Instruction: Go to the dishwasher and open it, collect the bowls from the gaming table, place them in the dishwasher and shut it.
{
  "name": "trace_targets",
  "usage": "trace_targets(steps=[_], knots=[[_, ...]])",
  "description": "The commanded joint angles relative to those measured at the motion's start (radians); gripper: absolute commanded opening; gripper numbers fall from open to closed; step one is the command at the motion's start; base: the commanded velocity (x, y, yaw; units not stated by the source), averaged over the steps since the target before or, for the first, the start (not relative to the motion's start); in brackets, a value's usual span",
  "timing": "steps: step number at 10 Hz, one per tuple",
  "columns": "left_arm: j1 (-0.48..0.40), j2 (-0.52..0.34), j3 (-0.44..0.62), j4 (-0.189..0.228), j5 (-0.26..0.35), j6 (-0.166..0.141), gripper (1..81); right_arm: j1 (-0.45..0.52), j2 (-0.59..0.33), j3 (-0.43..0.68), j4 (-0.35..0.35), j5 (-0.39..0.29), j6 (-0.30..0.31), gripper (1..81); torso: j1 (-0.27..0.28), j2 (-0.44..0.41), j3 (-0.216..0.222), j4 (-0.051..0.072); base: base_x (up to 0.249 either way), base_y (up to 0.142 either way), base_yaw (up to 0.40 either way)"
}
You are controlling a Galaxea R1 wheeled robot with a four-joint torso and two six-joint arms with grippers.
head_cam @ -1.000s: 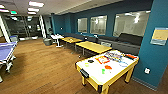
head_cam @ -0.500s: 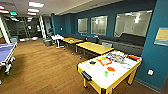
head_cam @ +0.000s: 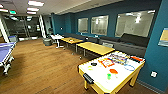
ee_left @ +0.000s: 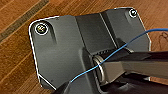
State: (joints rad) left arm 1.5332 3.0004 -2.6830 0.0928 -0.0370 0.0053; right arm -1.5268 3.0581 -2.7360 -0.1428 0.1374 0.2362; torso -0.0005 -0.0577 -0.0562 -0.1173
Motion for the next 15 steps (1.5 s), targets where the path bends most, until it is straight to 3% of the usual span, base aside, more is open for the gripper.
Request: trace_targets(steps=[1, 4, 15], knots=[[-0.052, -0.004, 0.003, -0.002, 0.051, 0.005, 81.1, 0.059, 0.003, 0.001, -0.008, -0.041, -0.001, 81.1, 0.001, 0.000, 0.000, 0.000, 0.133, 0.000, 0.000], [-0.052, -0.004, 0.003, -0.005, 0.048, 0.004, 81.1, 0.059, 0.003, 0.001, -0.008, -0.041, -0.001, 81.1, 0.001, 0.000, 0.000, 0.000, 0.124, 0.000, 0.000], [-0.052, -0.006, 0.006, -0.005, 0.043, 0.004, 81.1, 0.059, 0.003, 0.001, -0.008, -0.041, -0.001, 81.1, 0.001, 0.000, 0.000, 0.000, 0.090, 0.067, 0.000]])
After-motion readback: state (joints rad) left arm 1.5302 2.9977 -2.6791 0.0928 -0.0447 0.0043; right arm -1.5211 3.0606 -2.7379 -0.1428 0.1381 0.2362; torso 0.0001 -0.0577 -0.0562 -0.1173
